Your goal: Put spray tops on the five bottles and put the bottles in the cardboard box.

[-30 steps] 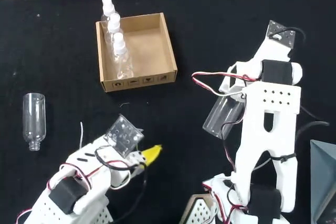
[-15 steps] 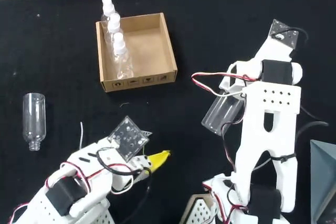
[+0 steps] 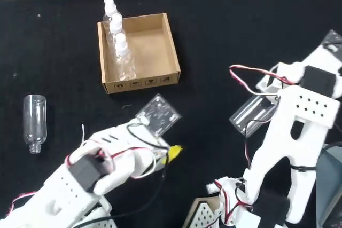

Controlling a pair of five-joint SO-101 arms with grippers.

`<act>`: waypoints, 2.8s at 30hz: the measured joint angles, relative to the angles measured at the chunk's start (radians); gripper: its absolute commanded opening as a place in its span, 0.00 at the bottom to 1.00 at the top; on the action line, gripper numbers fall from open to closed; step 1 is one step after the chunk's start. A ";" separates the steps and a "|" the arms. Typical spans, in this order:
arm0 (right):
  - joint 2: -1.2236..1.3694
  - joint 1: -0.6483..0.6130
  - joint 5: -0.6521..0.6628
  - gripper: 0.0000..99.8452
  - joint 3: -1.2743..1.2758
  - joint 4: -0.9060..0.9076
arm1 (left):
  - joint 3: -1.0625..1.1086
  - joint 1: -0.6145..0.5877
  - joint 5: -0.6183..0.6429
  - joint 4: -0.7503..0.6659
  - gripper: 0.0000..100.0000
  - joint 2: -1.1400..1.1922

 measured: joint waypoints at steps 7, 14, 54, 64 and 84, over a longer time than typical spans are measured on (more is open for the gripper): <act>0.000 0.060 0.000 0.01 -0.028 0.000 | -0.002 0.017 0.002 -0.087 0.26 0.196; 0.000 0.069 0.000 0.01 -0.028 0.000 | -0.049 0.068 0.055 -0.103 0.27 0.420; 0.000 0.123 0.000 0.01 -0.063 -0.006 | -0.048 0.325 0.218 -0.384 0.27 0.615; 0.000 0.187 0.000 0.01 -0.098 -0.006 | -0.035 0.370 0.218 -0.384 0.27 0.615; 0.000 0.195 0.000 0.01 -0.098 -0.006 | -0.173 0.376 0.218 -0.324 0.26 0.913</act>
